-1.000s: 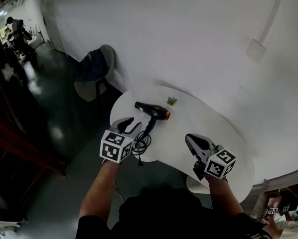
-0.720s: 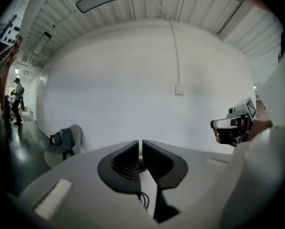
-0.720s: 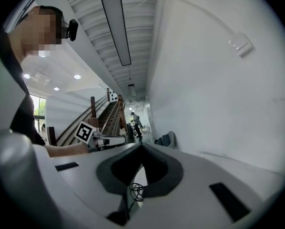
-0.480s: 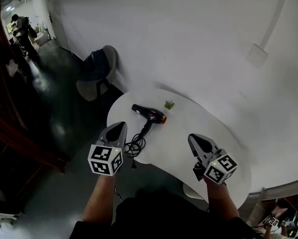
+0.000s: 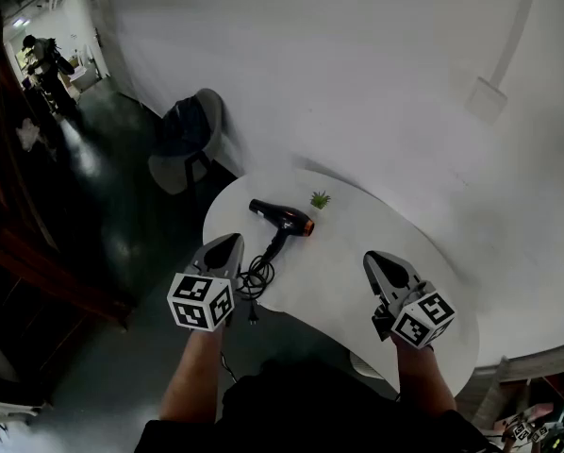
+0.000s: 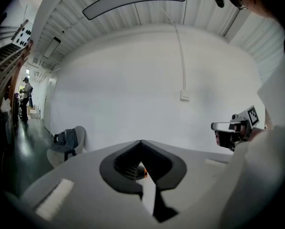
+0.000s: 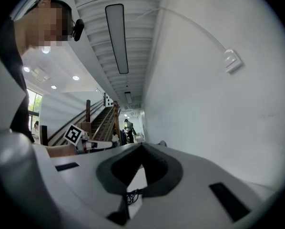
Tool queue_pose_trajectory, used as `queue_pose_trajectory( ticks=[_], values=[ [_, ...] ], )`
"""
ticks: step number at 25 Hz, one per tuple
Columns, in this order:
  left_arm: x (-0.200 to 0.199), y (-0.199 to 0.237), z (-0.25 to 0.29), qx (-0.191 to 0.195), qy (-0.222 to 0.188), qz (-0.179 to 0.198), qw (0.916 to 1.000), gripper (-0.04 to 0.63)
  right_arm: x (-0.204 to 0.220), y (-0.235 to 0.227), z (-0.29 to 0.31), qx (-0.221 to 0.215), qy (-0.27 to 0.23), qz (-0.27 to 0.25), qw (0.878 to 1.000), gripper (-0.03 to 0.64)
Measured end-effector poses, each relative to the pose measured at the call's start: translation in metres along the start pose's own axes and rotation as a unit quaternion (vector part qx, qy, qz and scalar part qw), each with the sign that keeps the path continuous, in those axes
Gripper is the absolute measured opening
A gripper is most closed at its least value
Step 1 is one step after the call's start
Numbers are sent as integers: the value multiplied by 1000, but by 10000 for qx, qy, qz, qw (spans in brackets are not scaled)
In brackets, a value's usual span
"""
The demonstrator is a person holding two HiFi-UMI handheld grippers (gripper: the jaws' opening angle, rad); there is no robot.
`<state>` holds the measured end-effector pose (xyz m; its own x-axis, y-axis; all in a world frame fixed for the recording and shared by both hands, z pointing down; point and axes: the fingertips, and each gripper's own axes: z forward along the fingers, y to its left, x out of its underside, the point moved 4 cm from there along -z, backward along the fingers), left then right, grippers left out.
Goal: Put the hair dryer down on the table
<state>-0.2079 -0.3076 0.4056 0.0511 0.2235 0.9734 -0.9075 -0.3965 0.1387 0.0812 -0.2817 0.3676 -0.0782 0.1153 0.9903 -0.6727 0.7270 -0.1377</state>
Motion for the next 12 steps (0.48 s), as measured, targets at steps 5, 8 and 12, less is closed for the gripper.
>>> queue_pose_trajectory(
  ticks=[5, 8, 12],
  values=[
    [-1, -2, 2, -43, 20, -22, 10000, 11, 0, -5, -3, -51, -43, 15, 10000, 11],
    [0, -8, 6, -8, 67, -29, 10000, 11, -2, -6, -5, -82, -44, -22, 10000, 11],
    [-3, -17, 9, 93, 10, -101, 9999, 11, -3, -8, -8, -121, -74, -42, 9999, 11]
  ],
)
